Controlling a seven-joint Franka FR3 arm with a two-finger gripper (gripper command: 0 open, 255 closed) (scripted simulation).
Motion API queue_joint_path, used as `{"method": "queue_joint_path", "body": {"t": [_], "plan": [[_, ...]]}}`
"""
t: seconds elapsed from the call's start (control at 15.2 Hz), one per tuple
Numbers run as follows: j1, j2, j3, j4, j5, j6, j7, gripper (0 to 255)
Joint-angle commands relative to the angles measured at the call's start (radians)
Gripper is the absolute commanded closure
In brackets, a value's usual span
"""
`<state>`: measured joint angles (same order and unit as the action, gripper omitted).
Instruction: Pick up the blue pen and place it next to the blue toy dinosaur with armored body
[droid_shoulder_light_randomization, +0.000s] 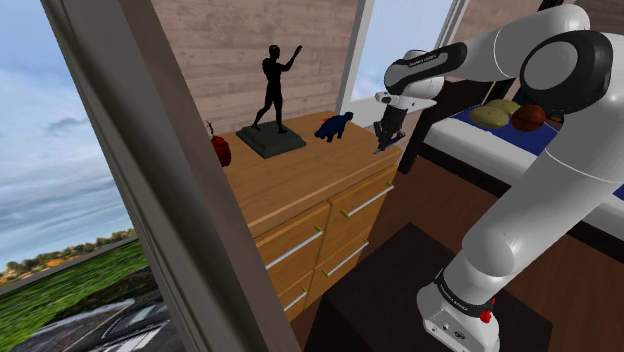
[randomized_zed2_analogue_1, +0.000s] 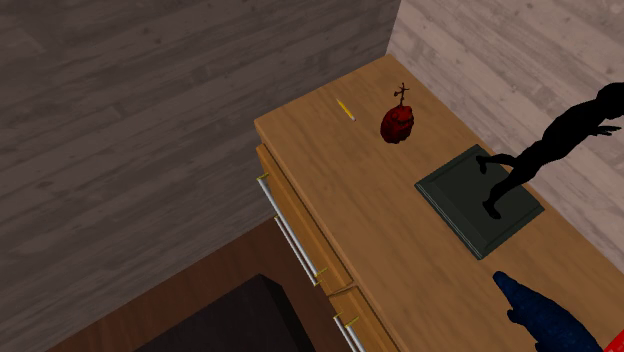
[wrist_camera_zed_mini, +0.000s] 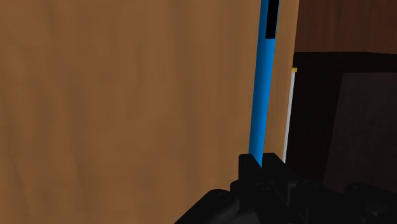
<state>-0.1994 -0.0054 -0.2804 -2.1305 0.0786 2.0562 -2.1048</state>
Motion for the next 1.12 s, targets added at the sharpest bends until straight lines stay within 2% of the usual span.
{"method": "queue_joint_path", "body": {"t": [0.0,0.2,0.26,0.59,0.86,1.06], "plan": [[0.0,0.001,0.0,-0.001,0.0,0.002,0.0,255],[0.0,0.001,0.0,-0.001,0.0,0.002,0.0,255],[0.0,0.001,0.0,-0.001,0.0,0.002,0.0,0],[0.0,0.001,0.0,-0.001,0.0,0.002,0.0,0],[-0.003,-0.033,-0.002,0.092,-0.014,-0.123,0.01,0],[-0.003,-0.033,-0.002,0.092,-0.014,-0.123,0.01,0]]}}
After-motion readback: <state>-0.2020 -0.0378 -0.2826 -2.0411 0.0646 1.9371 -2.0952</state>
